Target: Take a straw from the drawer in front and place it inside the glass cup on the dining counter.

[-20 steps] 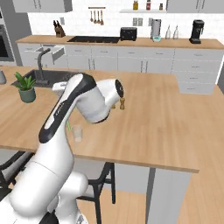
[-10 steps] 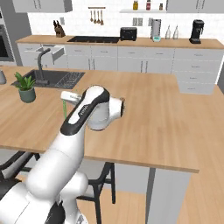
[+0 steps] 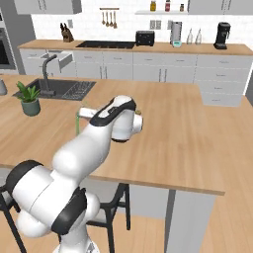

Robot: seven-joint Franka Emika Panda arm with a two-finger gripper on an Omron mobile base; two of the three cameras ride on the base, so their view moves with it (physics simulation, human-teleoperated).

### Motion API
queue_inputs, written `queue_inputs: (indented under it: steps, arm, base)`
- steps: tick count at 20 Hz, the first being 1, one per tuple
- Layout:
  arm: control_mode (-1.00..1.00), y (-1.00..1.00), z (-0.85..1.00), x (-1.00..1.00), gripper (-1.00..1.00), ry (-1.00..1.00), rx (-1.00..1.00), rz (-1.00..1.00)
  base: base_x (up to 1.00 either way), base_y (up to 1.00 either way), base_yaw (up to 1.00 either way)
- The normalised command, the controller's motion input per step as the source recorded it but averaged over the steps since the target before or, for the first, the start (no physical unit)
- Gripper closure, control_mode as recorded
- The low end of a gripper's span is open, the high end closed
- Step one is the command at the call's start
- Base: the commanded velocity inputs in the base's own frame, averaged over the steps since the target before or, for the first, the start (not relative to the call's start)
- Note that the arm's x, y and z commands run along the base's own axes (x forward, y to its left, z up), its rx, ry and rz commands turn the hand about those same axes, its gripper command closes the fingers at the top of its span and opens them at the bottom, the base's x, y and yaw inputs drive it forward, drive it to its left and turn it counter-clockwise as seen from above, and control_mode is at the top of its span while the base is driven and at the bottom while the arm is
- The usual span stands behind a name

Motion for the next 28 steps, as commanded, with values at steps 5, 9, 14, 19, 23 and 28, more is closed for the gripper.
queue_inputs:
  steps: [5,9,14,19,23,28]
  arm:
    - [-1.0,0.0,-0.35,0.33,1.0,-0.01,-0.01,0.08]
    - [-1.0,0.0,-0.3,0.26,1.0,-0.02,0.0,0.07]
    - [-1.0,0.03,-0.24,0.16,1.0,-0.06,0.0,0.04]
    - [-1.0,0.16,-0.15,0.34,1.0,-0.06,-0.01,0.0]
    - [-1.0,0.13,-0.21,0.17,1.0,-0.05,-0.04,0.0]
    - [-1.0,0.25,-0.08,0.02,1.0,-0.08,-0.05,0.0]
  base:
    - [0.0,0.0,0.0]
    - [0.0,0.0,0.0]
    - [0.0,0.0,0.0]
    - [0.0,0.0,0.0]
    - [0.0,0.0,0.0]
    - [0.0,0.0,0.0]
